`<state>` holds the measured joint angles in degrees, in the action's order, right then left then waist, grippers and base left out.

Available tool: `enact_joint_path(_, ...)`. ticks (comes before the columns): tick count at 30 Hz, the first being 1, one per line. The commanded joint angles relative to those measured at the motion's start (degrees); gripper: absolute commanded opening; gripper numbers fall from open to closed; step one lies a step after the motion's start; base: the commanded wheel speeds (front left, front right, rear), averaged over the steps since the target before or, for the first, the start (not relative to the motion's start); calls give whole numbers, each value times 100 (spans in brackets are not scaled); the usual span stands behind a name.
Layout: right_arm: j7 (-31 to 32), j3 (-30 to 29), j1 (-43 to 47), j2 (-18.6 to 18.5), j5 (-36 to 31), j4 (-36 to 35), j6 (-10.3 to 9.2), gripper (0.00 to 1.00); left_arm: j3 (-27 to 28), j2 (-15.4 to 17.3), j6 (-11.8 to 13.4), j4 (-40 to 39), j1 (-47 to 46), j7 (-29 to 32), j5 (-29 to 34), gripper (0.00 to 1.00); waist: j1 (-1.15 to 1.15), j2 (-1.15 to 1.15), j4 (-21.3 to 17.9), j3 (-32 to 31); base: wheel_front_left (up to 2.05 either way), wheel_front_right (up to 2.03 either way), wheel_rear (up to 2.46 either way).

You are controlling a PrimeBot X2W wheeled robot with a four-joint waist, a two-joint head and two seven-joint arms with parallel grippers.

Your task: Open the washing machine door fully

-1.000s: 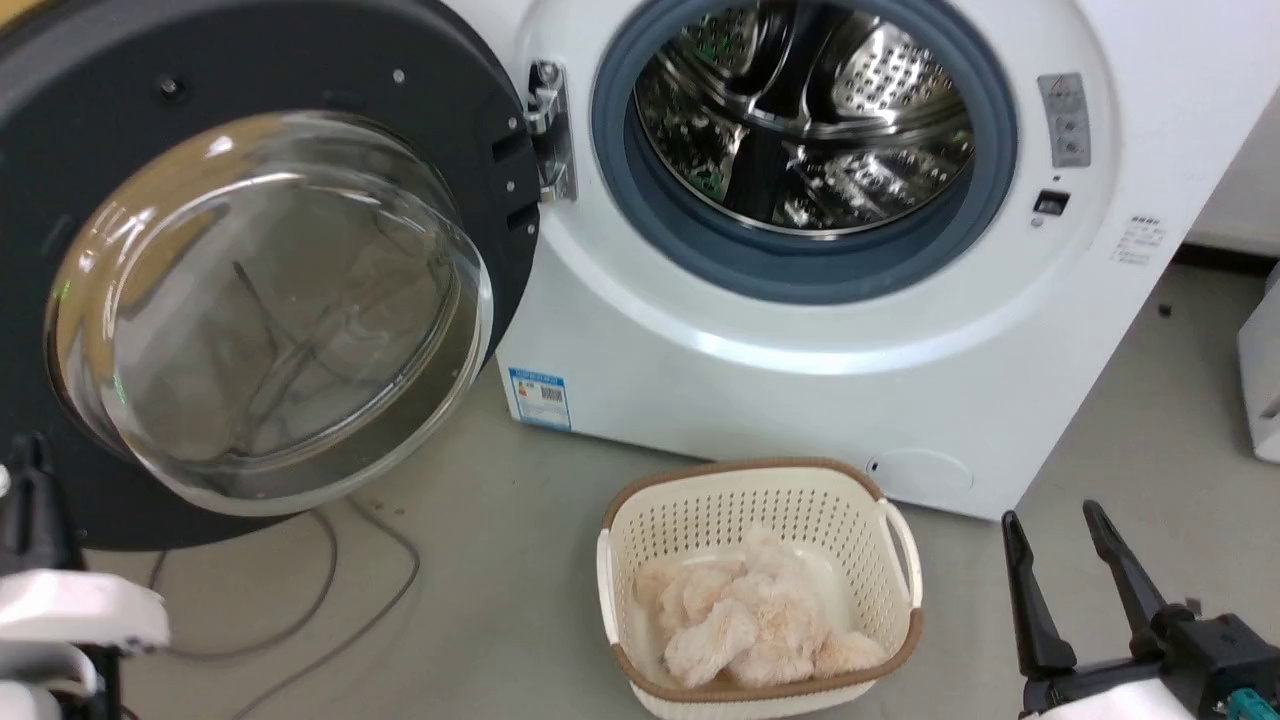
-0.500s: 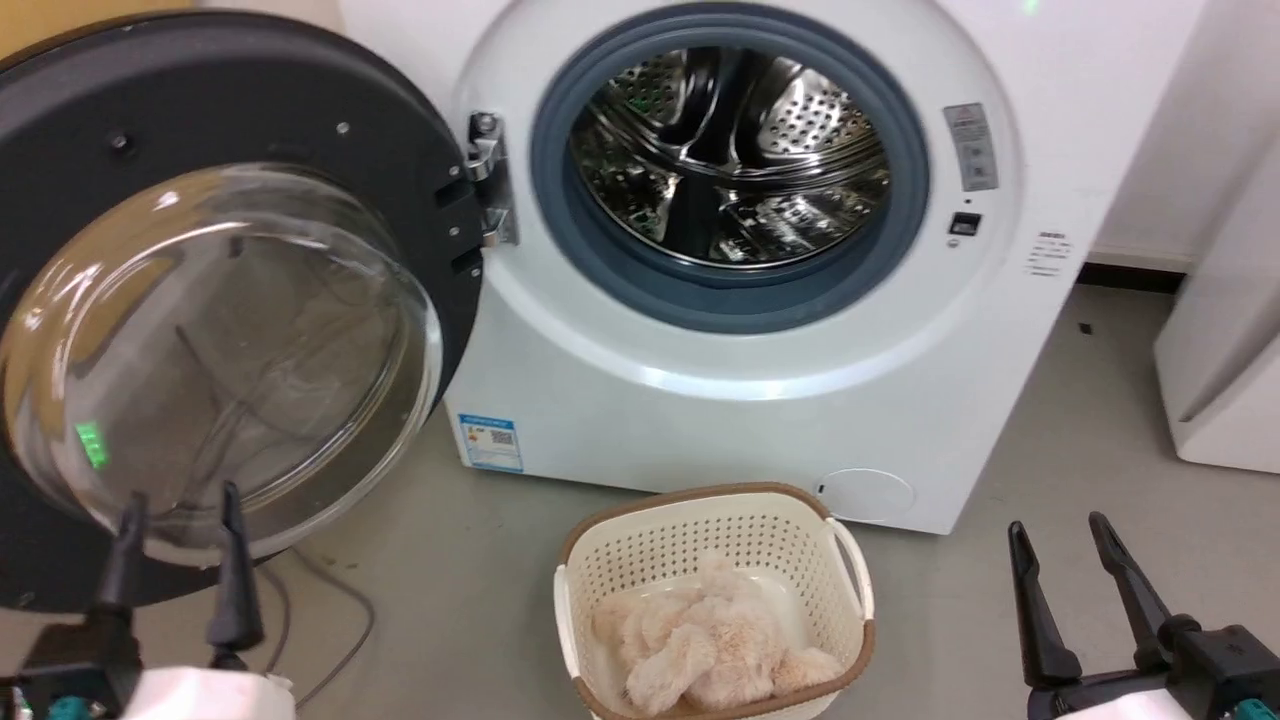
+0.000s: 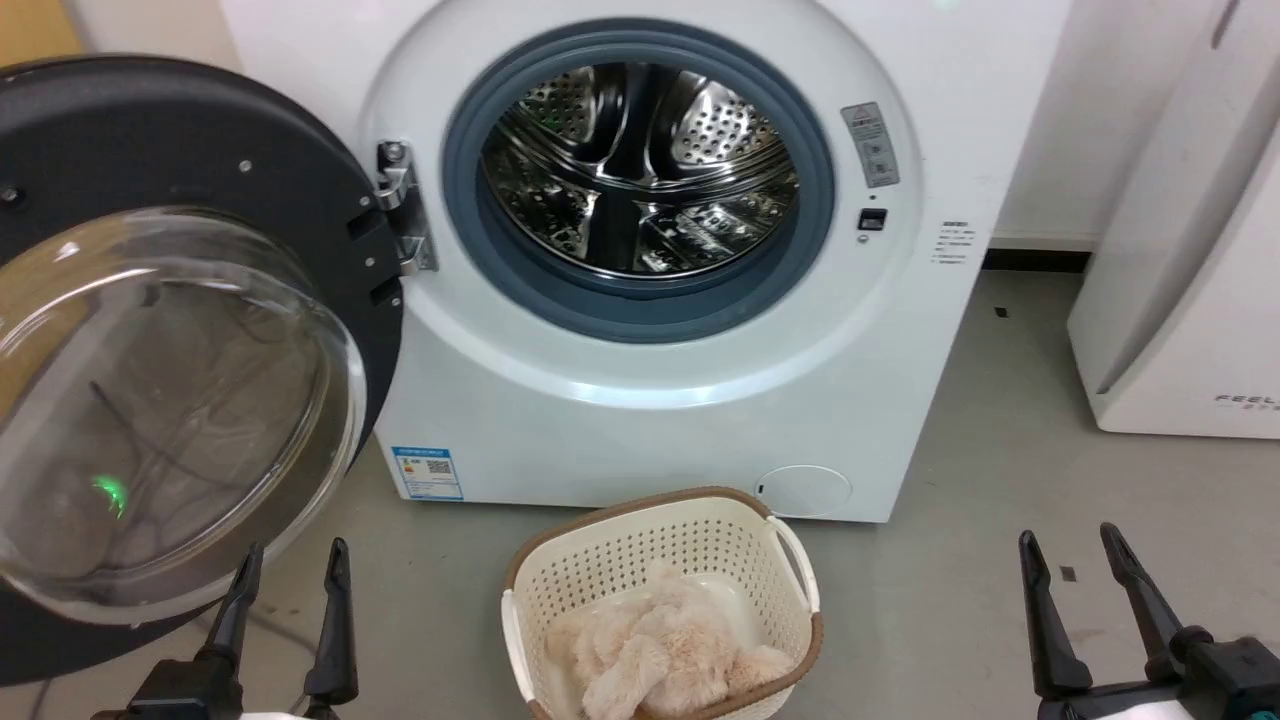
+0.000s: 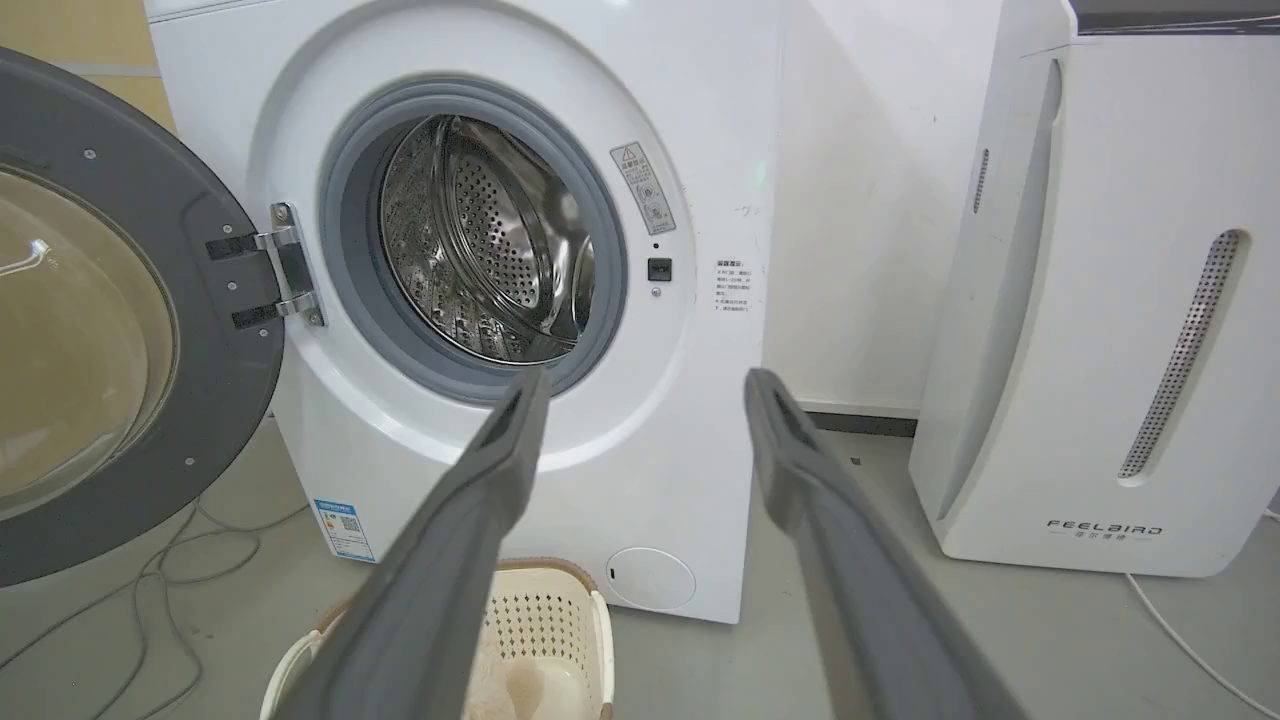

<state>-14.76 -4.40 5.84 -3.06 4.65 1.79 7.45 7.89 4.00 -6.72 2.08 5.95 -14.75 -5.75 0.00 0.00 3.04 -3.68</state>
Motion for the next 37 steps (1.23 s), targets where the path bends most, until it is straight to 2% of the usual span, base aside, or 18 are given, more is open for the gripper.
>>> enact_joint_path(1,-24,-7,106,18,33,-22,3,100,-11,-19,-11,5,59,-25,-19,100,0,0,-47,-13,0,0,0)
enact_joint_path(8,-24,-24,181,18,60,-45,3,100,-78,-64,-6,10,142,-25,0,100,0,0,-290,-66,0,0,0)
enact_joint_path(9,2,-23,100,0,41,-27,0,0,-84,-51,1,7,69,2,1,0,0,0,-274,-56,0,0,0)
enact_joint_path(37,293,65,-38,3,-59,-55,0,0,-242,-69,133,-33,-61,298,113,0,0,0,-285,28,0,0,0)
